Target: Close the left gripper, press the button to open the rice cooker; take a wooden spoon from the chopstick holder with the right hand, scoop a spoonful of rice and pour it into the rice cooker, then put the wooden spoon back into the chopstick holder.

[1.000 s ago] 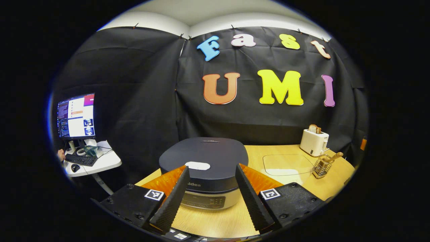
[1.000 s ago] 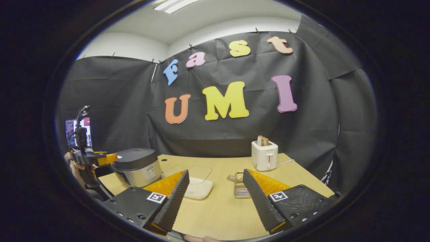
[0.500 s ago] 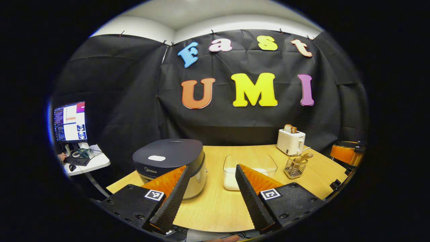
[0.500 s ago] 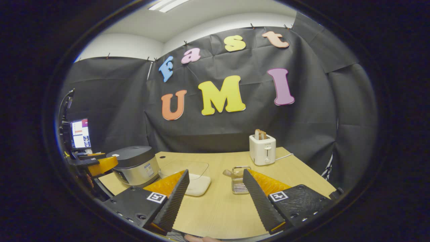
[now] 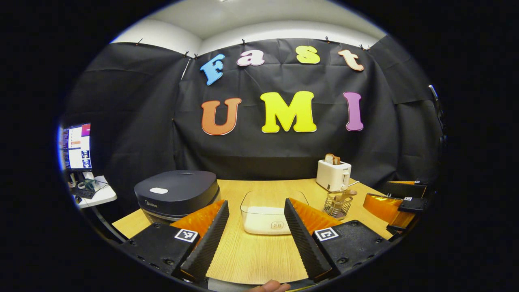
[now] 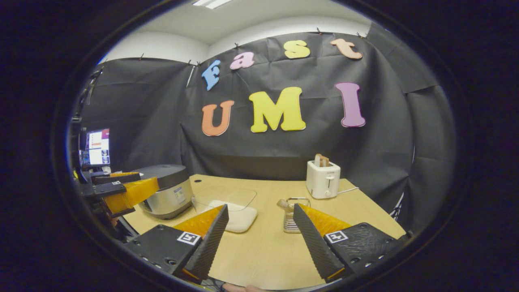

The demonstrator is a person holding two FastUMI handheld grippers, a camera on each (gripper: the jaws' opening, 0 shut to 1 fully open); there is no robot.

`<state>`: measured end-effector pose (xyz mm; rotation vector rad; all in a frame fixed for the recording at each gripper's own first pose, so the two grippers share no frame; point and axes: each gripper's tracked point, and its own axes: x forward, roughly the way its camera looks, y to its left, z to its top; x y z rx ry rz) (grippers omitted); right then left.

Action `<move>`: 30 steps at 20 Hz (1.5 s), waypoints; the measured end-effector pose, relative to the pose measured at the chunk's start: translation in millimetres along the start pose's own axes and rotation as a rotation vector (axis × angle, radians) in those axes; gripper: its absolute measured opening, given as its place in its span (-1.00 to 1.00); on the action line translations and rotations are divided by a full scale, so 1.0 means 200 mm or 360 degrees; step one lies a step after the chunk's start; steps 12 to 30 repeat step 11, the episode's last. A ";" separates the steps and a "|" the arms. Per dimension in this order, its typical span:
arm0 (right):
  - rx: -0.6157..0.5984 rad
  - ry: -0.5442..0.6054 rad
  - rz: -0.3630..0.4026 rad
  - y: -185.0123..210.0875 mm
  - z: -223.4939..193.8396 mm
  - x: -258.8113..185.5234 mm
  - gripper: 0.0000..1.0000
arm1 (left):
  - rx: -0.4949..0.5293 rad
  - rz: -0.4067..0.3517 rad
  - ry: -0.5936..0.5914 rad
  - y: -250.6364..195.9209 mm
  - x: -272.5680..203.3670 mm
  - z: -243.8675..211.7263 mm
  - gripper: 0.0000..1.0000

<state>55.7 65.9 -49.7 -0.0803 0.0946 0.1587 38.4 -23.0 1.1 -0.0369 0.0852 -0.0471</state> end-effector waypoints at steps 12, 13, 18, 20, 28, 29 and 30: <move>-0.0026 -0.0041 -0.0032 -0.03 0.02 -0.01 0.82 | 0.0012 0.0057 0.0032 0.02 0.03 -0.06 0.77; -0.0026 -0.0041 -0.0032 -0.03 0.02 -0.01 0.82 | 0.0012 0.0057 0.0032 0.02 0.03 -0.06 0.77; -0.0026 -0.0041 -0.0032 -0.03 0.02 -0.01 0.82 | 0.0012 0.0057 0.0032 0.02 0.03 -0.06 0.77; -0.0026 -0.0041 -0.0032 -0.03 0.02 -0.01 0.82 | 0.0012 0.0057 0.0032 0.02 0.03 -0.06 0.77; -0.0026 -0.0041 -0.0032 -0.03 0.02 -0.01 0.82 | 0.0012 0.0057 0.0032 0.02 0.03 -0.06 0.77; -0.0026 -0.0041 -0.0032 -0.03 0.02 -0.01 0.82 | 0.0012 0.0057 0.0032 0.02 0.03 -0.06 0.77; -0.0026 -0.0041 -0.0032 -0.03 0.02 -0.01 0.82 | 0.0012 0.0057 0.0032 0.02 0.03 -0.06 0.77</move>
